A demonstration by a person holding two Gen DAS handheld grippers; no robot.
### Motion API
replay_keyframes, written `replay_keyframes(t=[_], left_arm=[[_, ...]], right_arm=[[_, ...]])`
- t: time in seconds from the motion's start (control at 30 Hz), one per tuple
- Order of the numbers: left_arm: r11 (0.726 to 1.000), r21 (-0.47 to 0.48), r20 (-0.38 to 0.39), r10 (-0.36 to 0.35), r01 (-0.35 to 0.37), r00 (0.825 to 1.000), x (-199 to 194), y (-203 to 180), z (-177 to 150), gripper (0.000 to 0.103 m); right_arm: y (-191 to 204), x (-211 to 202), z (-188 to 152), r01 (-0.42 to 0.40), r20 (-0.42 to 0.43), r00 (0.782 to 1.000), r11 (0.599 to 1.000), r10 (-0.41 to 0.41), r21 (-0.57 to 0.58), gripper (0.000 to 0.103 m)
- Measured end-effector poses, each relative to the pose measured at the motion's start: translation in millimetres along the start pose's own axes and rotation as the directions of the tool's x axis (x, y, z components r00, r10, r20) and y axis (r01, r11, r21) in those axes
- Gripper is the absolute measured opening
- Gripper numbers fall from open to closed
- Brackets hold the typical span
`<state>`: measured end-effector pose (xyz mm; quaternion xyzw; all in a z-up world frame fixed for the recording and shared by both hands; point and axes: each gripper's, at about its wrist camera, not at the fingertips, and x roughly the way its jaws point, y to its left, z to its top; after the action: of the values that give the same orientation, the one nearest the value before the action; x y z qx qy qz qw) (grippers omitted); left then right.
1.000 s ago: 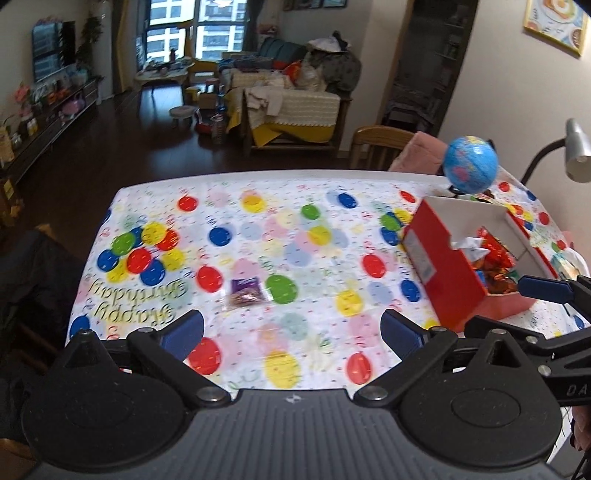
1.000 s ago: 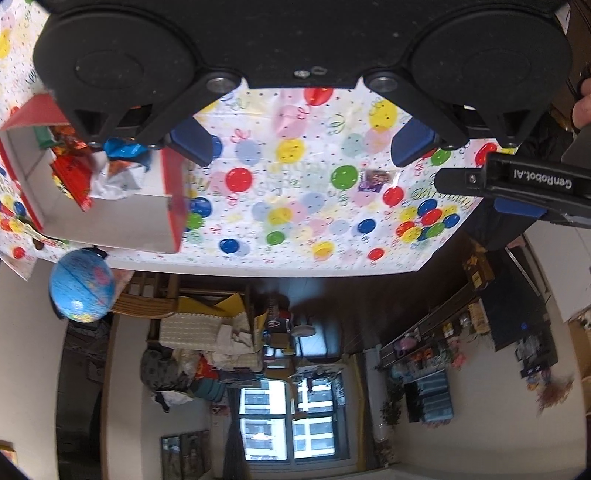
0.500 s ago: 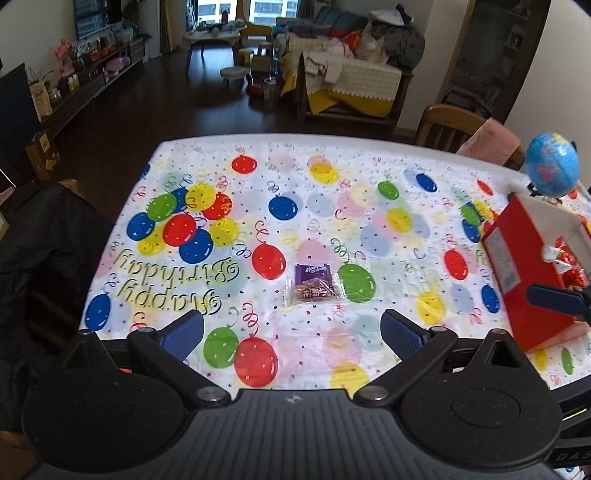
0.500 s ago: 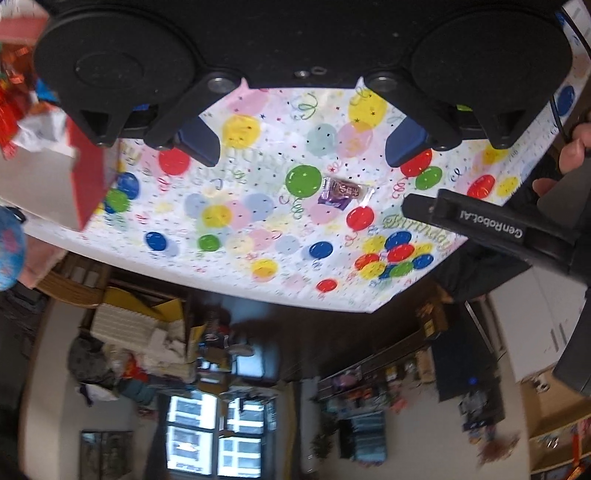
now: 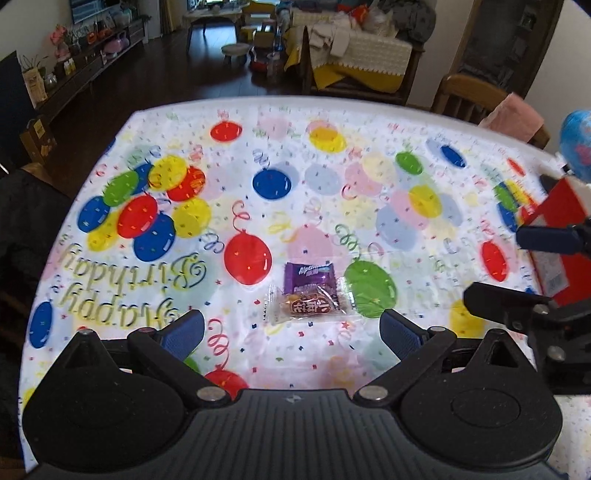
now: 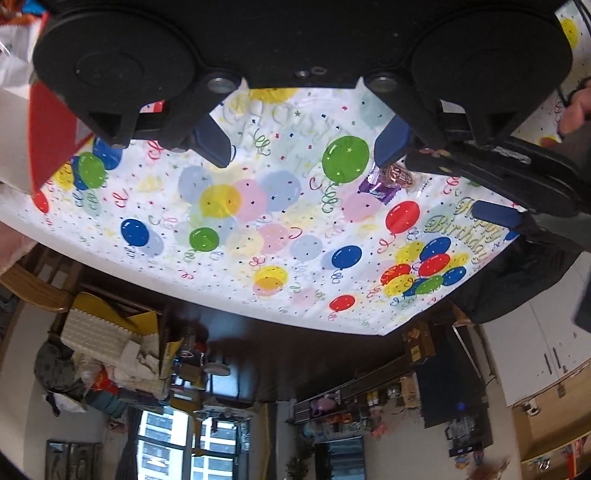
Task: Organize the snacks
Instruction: 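Move both tools back toward the purple packet and clear wrapped candy, then grasp the clear wrapped candy with the left tool while the right tool grasps the purple packet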
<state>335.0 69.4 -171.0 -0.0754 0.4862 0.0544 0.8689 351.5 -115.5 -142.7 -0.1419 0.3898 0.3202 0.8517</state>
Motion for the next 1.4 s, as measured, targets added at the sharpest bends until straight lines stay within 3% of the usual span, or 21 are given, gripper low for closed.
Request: replay_keyframes(t=[0.23, 0.43, 0.6, 0.7, 0.8, 0.9, 1.1, 1.4], left_arm=[[1.0, 0.008, -0.031, 0.016, -0.016, 0.999, 32, -8, 5, 0.101], [0.999, 0.02, -0.029, 0.04, -0.04, 0.999, 42, -13, 4, 0.092], [0.998, 0.012, 0.008, 0.056, -0.056, 0.998, 36, -7, 4, 0.062], [0.999, -0.009, 0.011, 0.045, -0.045, 0.999, 32, 2, 5, 0.051], [0.999, -0.038, 0.012, 0.039, -0.039, 0.999, 30, 11, 4, 0.049], [0.997, -0.061, 0.01, 0.037, -0.037, 0.999, 25, 18, 1, 0.041], [0.991, -0.11, 0.002, 0.079, -0.078, 0.997, 18, 40, -5, 0.041], [0.98, -0.163, 0.007, 0.116, -0.114, 0.993, 12, 61, -15, 0.041]], right_arm=[[-13, 21, -1, 0.002, -0.017, 1.0, 1.0, -0.002, 0.014, 0.082], [-18, 30, -3, 0.005, -0.025, 1.0, 1.0, -0.004, 0.031, 0.081], [-17, 35, -3, -0.002, -0.026, 1.0, 1.0, 0.002, 0.028, 0.08], [-14, 38, -2, -0.011, -0.029, 1.0, 1.0, 0.011, 0.019, 0.079], [-9, 42, 1, -0.026, -0.03, 0.999, 1.0, 0.026, 0.0, 0.077], [-1, 49, 4, -0.043, -0.04, 0.998, 0.999, 0.042, -0.03, 0.075], [24, 69, 12, -0.093, -0.056, 0.995, 0.991, 0.087, -0.097, 0.071], [56, 104, 19, -0.145, -0.08, 0.988, 0.974, 0.133, -0.176, 0.047]])
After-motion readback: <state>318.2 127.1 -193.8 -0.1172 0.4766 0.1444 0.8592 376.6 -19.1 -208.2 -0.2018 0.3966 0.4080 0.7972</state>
